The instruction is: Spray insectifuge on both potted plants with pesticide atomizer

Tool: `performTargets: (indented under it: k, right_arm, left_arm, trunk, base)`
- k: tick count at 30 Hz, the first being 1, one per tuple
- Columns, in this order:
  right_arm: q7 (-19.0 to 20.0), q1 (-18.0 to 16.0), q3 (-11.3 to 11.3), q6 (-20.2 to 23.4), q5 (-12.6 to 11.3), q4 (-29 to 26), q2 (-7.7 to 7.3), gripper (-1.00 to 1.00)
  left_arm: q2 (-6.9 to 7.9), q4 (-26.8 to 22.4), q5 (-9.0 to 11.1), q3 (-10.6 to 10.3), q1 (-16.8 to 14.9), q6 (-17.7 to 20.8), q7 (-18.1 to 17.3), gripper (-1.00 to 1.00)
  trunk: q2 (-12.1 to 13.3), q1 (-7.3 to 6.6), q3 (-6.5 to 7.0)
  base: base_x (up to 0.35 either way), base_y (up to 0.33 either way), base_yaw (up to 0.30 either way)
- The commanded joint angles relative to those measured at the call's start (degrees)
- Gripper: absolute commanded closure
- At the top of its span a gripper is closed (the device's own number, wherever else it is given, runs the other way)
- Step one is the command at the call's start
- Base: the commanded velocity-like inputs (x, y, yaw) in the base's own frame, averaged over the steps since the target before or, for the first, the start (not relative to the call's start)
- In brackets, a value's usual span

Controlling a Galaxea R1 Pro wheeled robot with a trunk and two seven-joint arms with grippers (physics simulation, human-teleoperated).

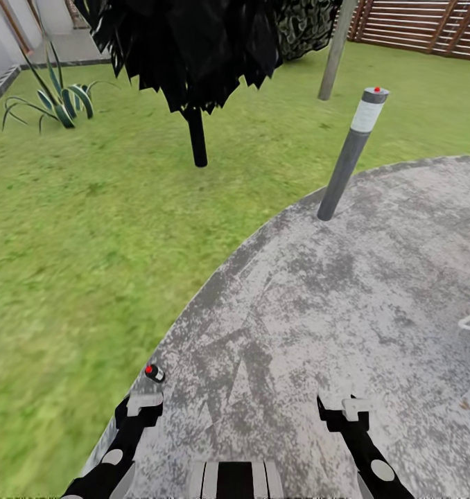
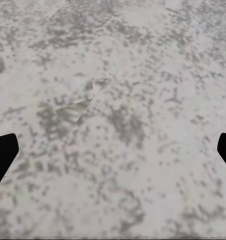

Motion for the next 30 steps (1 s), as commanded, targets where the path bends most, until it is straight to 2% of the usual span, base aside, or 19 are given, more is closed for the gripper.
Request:
performTargets:
  k: [1, 5, 14, 21, 30]
  right_arm:
    - [0.0, 0.0, 0.0, -0.2, 0.0, 0.0, 0.01, -1.00]
    - [-0.1, 0.0, 0.1, -0.2, 0.2, 0.2, 0.07, -1.00]
    - [0.1, 0.0, 0.2, -0.3, 0.4, 0.3, 0.02, -1.00]
    - [0.2, 0.0, 0.2, -0.3, 0.4, 0.3, -0.02, -1.00]
    - [0.2, 0.0, 0.2, -0.3, 0.3, 0.2, 0.00, -1.00]
  left_arm:
    - [0.02, 0.0, 0.0, -0.1, 0.0, -0.2, 0.3, -1.00]
    - [0.04, 0.1, 0.0, 0.0, 0.0, -0.2, 0.3, -1.00]
    - [0.06, 0.4, 0.0, 0.0, 0.0, -0.2, 0.3, -1.00]
    - [0.10, 0.5, 0.0, 0.0, 0.0, -0.2, 0.3, -1.00]
    - [0.11, 0.5, 0.0, 0.0, 0.0, -0.2, 0.3, -1.00]
  trunk:
    - [0.0, 0.01, -0.34]
    - [-0.1, 0.11, -1.33]
    - [-0.1, 0.11, -1.35]
    - [-0.1, 0.11, -1.35]
    - [-0.1, 0.11, -1.35]
  base:
    - [0.000, 0.000, 0.000]
    - [0.000, 0.000, 0.000]
    - [0.003, 0.000, 0.000]
    - [0.189, 0.000, 0.000]
    - [0.031, 0.000, 0.000]
